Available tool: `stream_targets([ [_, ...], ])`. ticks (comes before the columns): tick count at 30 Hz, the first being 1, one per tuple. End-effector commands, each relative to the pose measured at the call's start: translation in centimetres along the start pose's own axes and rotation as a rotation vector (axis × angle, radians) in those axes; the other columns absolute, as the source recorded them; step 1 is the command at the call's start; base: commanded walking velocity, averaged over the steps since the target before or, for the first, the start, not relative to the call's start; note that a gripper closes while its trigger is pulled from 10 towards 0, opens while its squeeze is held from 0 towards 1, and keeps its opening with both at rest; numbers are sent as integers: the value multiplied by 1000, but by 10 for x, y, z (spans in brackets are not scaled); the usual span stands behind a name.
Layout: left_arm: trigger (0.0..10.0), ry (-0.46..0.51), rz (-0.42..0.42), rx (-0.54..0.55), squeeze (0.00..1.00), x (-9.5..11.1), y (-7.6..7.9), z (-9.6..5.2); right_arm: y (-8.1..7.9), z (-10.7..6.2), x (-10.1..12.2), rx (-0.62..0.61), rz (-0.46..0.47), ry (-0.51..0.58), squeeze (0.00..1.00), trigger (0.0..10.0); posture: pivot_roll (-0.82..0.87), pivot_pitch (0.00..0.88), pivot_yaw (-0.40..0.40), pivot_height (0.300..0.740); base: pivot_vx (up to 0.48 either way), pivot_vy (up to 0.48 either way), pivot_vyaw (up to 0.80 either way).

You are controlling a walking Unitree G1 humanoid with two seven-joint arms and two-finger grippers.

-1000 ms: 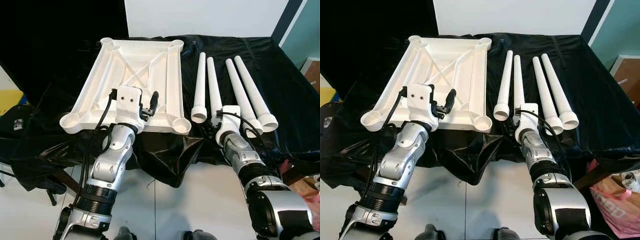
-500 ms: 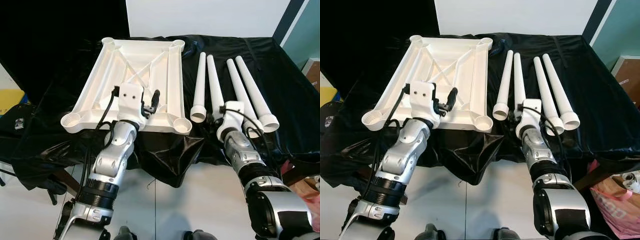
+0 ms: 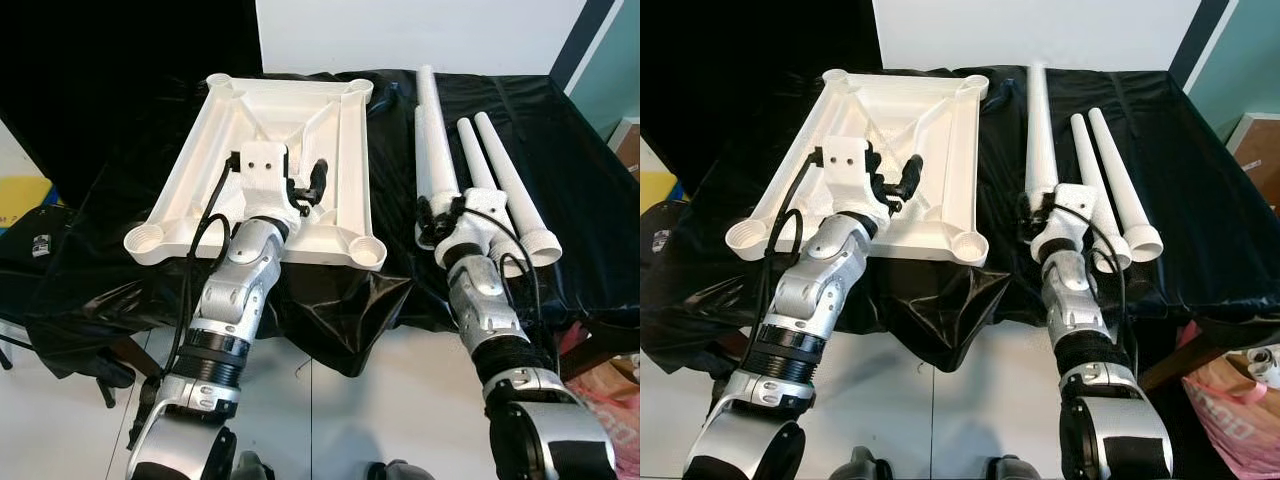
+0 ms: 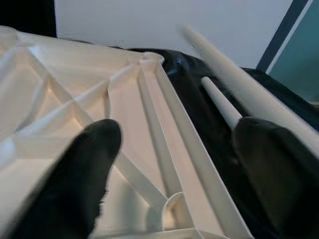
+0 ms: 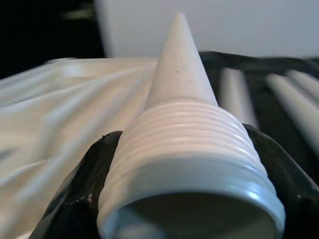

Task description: Building children table

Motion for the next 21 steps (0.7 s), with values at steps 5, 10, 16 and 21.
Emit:
stream_targets([
  [5, 10000, 48, -97, -483, 1000, 3, 28, -1, -19, -5, 3, 149, -9, 27, 0, 10000, -33, 55, 1, 740, 0, 0, 0],
  [10, 10000, 20, -192, -571, 0, 5, 30, 2, -37, -11, 1, 293, 11, 16, 0, 10000, -38, 57, 8, 740, 0, 0, 0],
  [16, 10000, 0, -359, -592, 0, 8, 28, 7, -50, -17, -3, 392, 18, -16, 0, 10000, -43, 58, 15, 740, 0, 0, 0],
  [21, 10000, 5, -531, -592, 0, 12, 27, 12, -61, -23, -8, 459, 34, -46, 0, 10000, -45, 59, 18, 740, 0, 0, 0],
])
Point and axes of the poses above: a point about 5 cm out from each wrist's last joint towards the gripper, its own z axis pointing out of the wrist towards the gripper, its own x axis along the axis of the wrist's last joint, y = z × x, the point moved 1 cm from there along z, pointing out of the wrist towards the gripper, and after that the axes turned 13 degrees about z, right-handed, at the moved point
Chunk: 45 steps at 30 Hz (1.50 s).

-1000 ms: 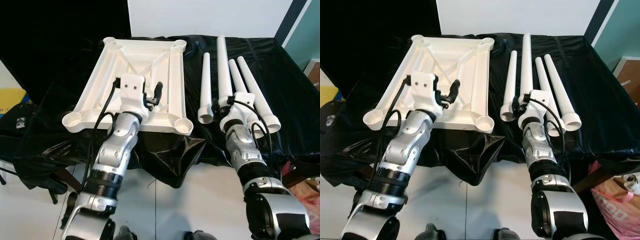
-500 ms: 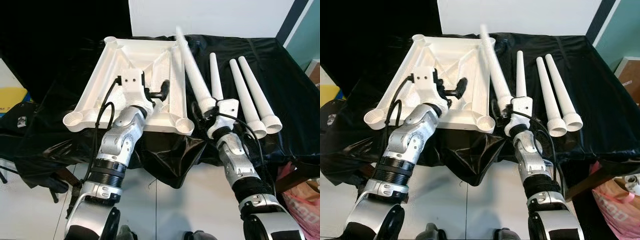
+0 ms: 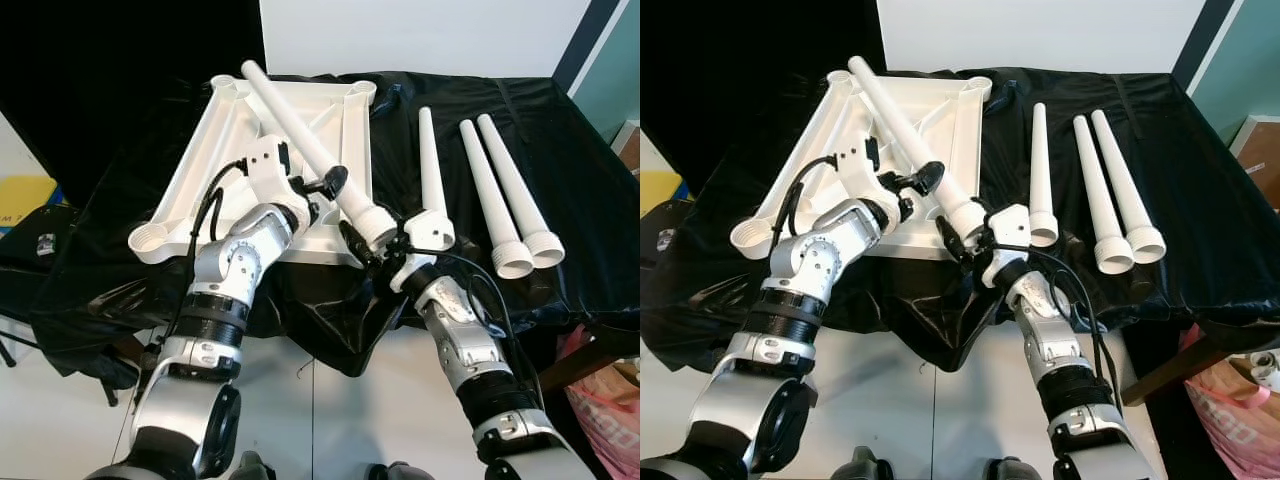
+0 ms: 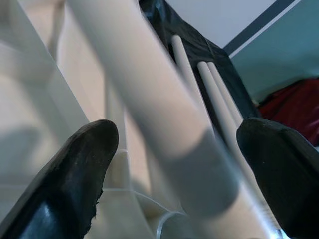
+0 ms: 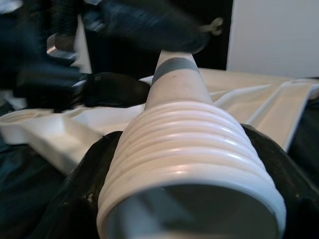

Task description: Building children table

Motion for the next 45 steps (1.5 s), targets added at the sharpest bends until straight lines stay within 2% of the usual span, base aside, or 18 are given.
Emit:
stream_targets([
  [1, 10000, 101, -34, -514, 0, 7, 31, -5, -5, 1, 2, 34, 8, 7, 0, 10000, -45, 59, 18, 740, 0, 0, 0],
  [6, 10000, 113, -111, -468, 0, 14, 25, 1, -16, -3, 1, 109, 17, -4, 0, 10000, -44, 58, 19, 740, 0, 0, 0],
  [8, 10000, 113, -111, -468, 0, 14, 25, 1, -16, -3, 1, 109, 17, -4, 0, 10000, -44, 58, 19, 740, 0, 0, 0],
  [11, 10000, 115, -77, -387, 0, 23, 12, 7, -21, -6, -2, 135, 18, -20, 0, 10000, -43, 55, 25, 740, 0, 0, 0],
  [14, 10000, 118, -86, -351, 0, 28, 6, 9, -22, -7, -4, 141, 21, -28, 0, 10000, -44, 55, 28, 740, 0, 0, 0],
  [20, 10000, 157, -83, -249, 0, 55, -20, 7, -27, -11, -7, 156, 39, -51, 0, 10000, -48, 48, 36, 740, 0, 0, 0],
  [22, 10000, 164, -80, -244, 0, 58, -23, 6, -29, -11, -8, 159, 39, -52, 0, 10000, -49, 46, 37, 740, 0, 0, 0],
  [23, 7412, 176, -88, -233, 0, 61, -25, 5, -29, -11, -8, 161, 41, -52, 0, 10000, -49, 46, 37, 740, 0, 0, 0],
  [24, 0, 189, -107, -222, 0, 63, -27, 5, -30, -11, -8, 164, 42, -53, 0, 10000, -49, 46, 37, 740, 0, 0, 0],
  [33, 0, 174, -103, -231, 0, 59, -25, 7, -32, -9, -8, 163, 57, -54, 0, 10000, -43, 31, 36, 740, 0, 0, 0],
  [37, 0, 173, -103, -235, 0, 61, -24, 9, -32, -8, -9, 155, 99, -77, 0, 10000, -40, 25, 36, 740, 0, 0, 0],
  [38, 0, 173, -105, -237, 0, 62, -23, 10, -31, -8, -10, 147, 110, -83, 310, 10000, -39, 24, 36, 740, 0, 0, 0],
  [39, 0, 175, -105, -239, 0, 63, -23, 10, -31, -7, -11, 146, 125, -88, 1000, 10000, -39, 22, 36, 740, 0, 0, 0],
  [45, 0, 199, -83, -266, 0, 71, -16, 10, -30, -8, -10, 140, 134, -89, 1000, 10000, -39, 20, 35, 740, 0, 0, 0],
])
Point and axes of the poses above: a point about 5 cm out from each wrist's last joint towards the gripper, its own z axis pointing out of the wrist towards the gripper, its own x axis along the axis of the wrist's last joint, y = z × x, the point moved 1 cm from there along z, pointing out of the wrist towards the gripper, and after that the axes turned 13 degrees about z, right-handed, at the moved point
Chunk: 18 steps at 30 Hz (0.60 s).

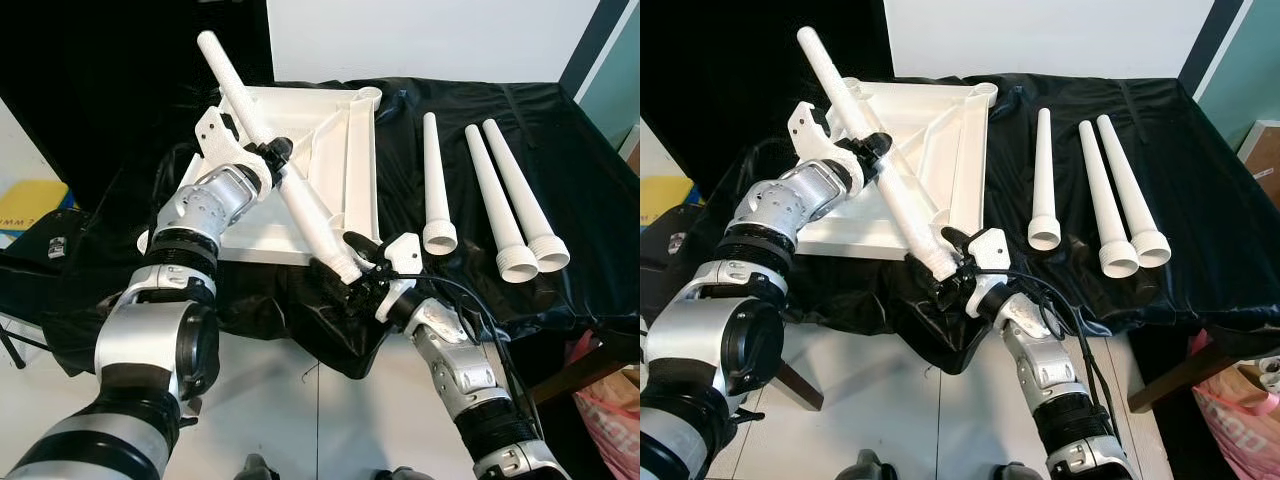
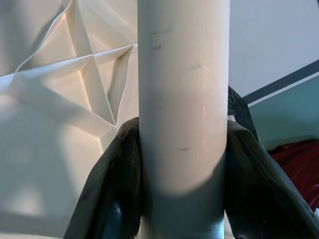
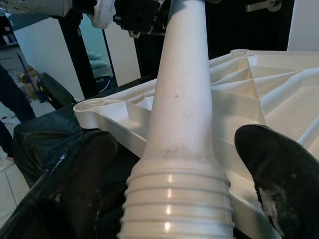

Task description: Building children table

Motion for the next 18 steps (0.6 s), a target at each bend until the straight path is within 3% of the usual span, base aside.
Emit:
stream_targets([
  [1, 0, 132, 60, -462, 0, 16, 37, -6, 1, 1, 2, -6, 7, 2, 1000, 10000, -41, 20, 35, 740, 0, 0, 0],
  [2, 0, 132, 60, -462, 0, 16, 37, -6, 1, 1, 2, -6, 7, 2, 1000, 10000, -41, 20, 35, 740, 0, 0, 0],
  [3, 10000, 138, 100, -457, 0, 19, 42, -6, 3, 1, 3, -27, 0, 5, 1000, 10000, -42, 20, 33, 740, 0, 0, 0],
  [5, 10000, 160, 148, -455, 0, 25, 46, -6, 6, 1, 4, -44, 1, 6, 1000, 10000, -41, 21, 29, 740, 0, 0, 0],
  [6, 10000, 182, 196, -457, 0, 30, 53, -8, 8, 2, 6, -60, 7, 8, 0, 10000, -43, 24, 28, 740, 0, 0, 0],
  [7, 10000, 182, 196, -457, 0, 30, 53, -8, 8, 2, 6, -60, 7, 8, 0, 10000, -43, 24, 28, 740, 0, 0, 0],
  [8, 10000, 216, 264, -465, 0, 35, 60, -10, 10, 3, 9, -78, 14, 11, 0, 10000, -42, 26, 25, 740, 0, 0, 0],
  [10, 10000, 216, 264, -465, 0, 35, 60, -10, 10, 3, 9, -78, 14, 11, 0, 10000, -42, 26, 25, 740, 0, 0, 0],
  [11, 10000, 254, 339, -470, 0, 40, 67, -12, 12, 4, 12, -94, 22, 16, 0, 10000, -42, 29, 21, 740, 0, 0, 0],
  [12, 10000, 254, 339, -470, 0, 40, 67, -12, 12, 4, 12, -94, 22, 16, 0, 10000, -42, 29, 21, 740, 0, 0, 0],
  [13, 10000, 289, 411, -478, 0, 42, 75, -14, 15, 7, 16, -116, 24, 15, 0, 10000, -41, 38, 18, 740, 0, 0, 0],
  [14, 10000, 289, 411, -478, 0, 42, 75, -14, 15, 7, 16, -116, 24, 15, 0, 10000, -41, 38, 18, 740, 0, 0, 0],
  [15, 10000, 319, 470, -480, 0, 43, 83, -16, 17, 10, 19, -131, 16, 3, 0, 10000, -40, 45, 15, 740, 0, 0, 0],
  [17, 10000, 319, 470, -480, 0, 43, 83, -16, 17, 10, 19, -131, 16, 3, 0, 10000, -40, 45, 15, 740, 0, 0, 0],
  [18, 10000, 353, 545, -479, 0, 43, 92, -18, 18, 14, 22, -140, 11, -16, 0, 10000, -40, 49, 13, 740, 0, 0, 0],
])
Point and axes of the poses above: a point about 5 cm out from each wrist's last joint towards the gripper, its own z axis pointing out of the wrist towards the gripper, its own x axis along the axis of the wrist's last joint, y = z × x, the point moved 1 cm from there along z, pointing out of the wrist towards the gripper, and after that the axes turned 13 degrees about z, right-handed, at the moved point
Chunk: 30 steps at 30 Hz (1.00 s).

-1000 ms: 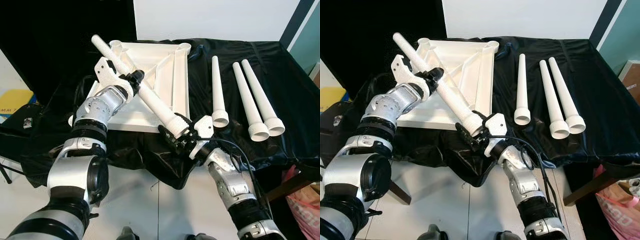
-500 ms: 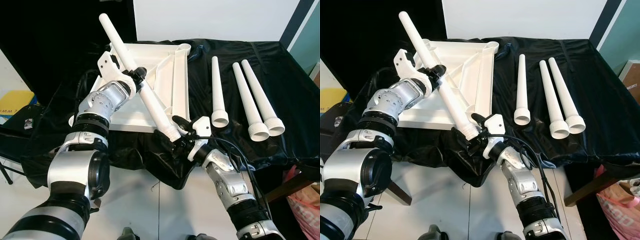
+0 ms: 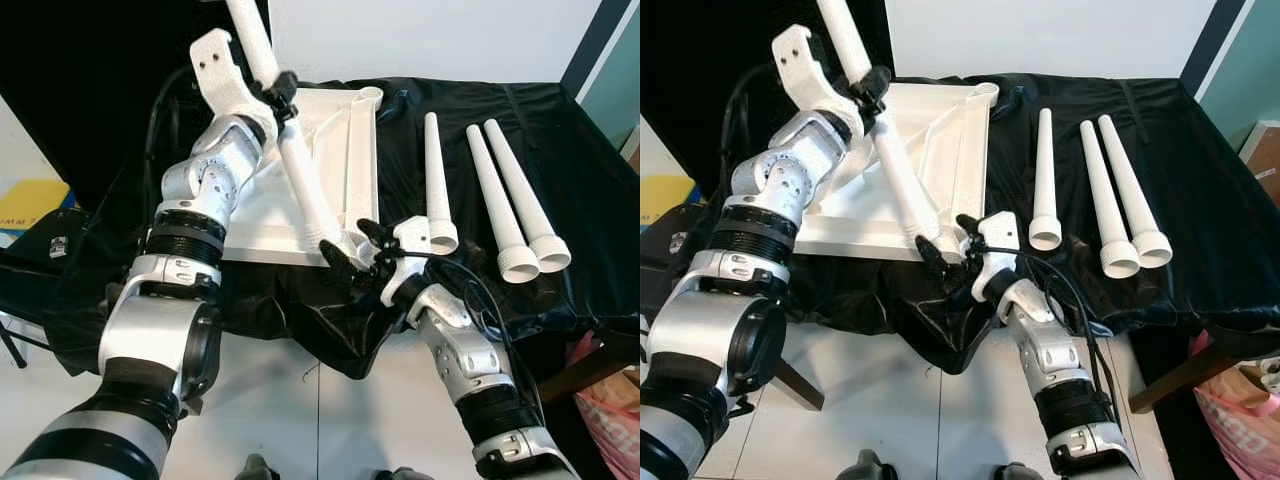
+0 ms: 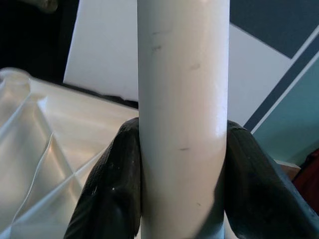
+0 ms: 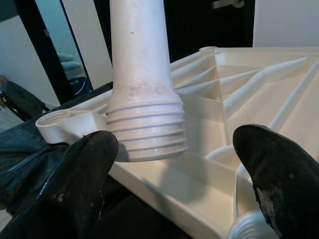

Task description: Building children table

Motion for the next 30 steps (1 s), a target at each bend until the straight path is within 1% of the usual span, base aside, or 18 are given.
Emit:
stream_targets([
  [1, 10000, 123, 69, -369, 0, 12, 31, -4, 0, 3, 3, -8, -5, -11, 0, 10000, -40, 49, 13, 740, 0, 0, 0],
  [3, 10000, 178, 190, -376, 0, 15, 51, -7, -2, 12, 13, -11, -34, -18, 0, 10000, -40, 57, 5, 740, 0, 0, 0],
  [4, 10000, 193, 222, -383, 0, 15, 59, -8, -4, 15, 15, -8, -46, -23, 0, 10000, -40, 58, 5, 740, 0, 0, 0],
  [5, 10000, 193, 222, -383, 0, 15, 59, -8, -4, 15, 15, -8, -46, -23, 0, 10000, -40, 58, 5, 740, 0, 0, 0],
  [6, 10000, 200, 234, -392, 0, 14, 65, -9, -5, 17, 17, -6, -57, -28, 0, 10000, -39, 59, 2, 740, 0, 0, 0],
  [8, 10000, 200, 234, -392, 0, 14, 65, -9, -5, 17, 17, -6, -57, -28, 0, 10000, -39, 59, 2, 740, 0, 0, 0],
  [9, 10000, 206, 251, -401, 0, 13, 72, -11, -5, 19, 19, -6, -62, -28, 0, 10000, -38, 59, 1, 740, 0, 0, 0],
  [10, 10000, 206, 251, -401, 0, 13, 72, -11, -5, 19, 19, -6, -62, -28, 0, 10000, -38, 59, 1, 740, 0, 0, 0],
  [11, 10000, 214, 274, -417, 0, 11, 80, -12, -6, 21, 20, -6, -61, -28, 0, 10000, -36, 60, -3, 740, 0, 0, 0],
  [12, 10000, 214, 274, -417, 0, 11, 80, -12, -6, 21, 20, -6, -61, -28, 0, 10000, -36, 60, -3, 740, 0, 0, 0],
  [13, 10000, 218, 297, -433, 0, 7, 90, -15, -7, 24, 23, -10, -65, -23, 0, 10000, -36, 62, -3, 740, 0, 0, 0],
  [14, 10000, 218, 297, -433, 0, 7, 90, -15, -7, 24, 23, -10, -65, -23, 0, 10000, -36, 62, -3, 740, 0, 0, 0],
  [16, 10000, 226, 331, -465, 0, 1, 106, -20, -5, 29, 29, -39, -77, -10, 0, 10000, -36, 61, -3, 740, 0, 0, 0],
  [17, 10000, 226, 331, -465, 0, 1, 106, -20, -5, 29, 29, -39, -77, -10, 0, 10000, -36, 61, -3, 740, 0, 0, 0],
  [19, 10000, 235, 341, -491, 0, -2, 118, -25, -2, 34, 34, -72, -89, 7, 0, 10000, -36, 60, -3, 740, 0, 0, 0],
  [20, 10000, 235, 341, -491, 0, -2, 118, -25, -2, 34, 34, -72, -89, 7, 0, 10000, -36, 60, -3, 740, 0, 0, 0],
  [23, 10000, 247, 349, -509, 0, -5, 127, -30, 0, 38, 36, -106, -100, 16, 0, 10000, -33, 59, -3, 740, 0, 0, 0],
  [30, 10000, 249, 350, -512, 0, -6, 130, -32, 1, 40, 37, -124, -96, 21, 0, 10000, -30, 59, -5, 740, 0, 0, 0],
])
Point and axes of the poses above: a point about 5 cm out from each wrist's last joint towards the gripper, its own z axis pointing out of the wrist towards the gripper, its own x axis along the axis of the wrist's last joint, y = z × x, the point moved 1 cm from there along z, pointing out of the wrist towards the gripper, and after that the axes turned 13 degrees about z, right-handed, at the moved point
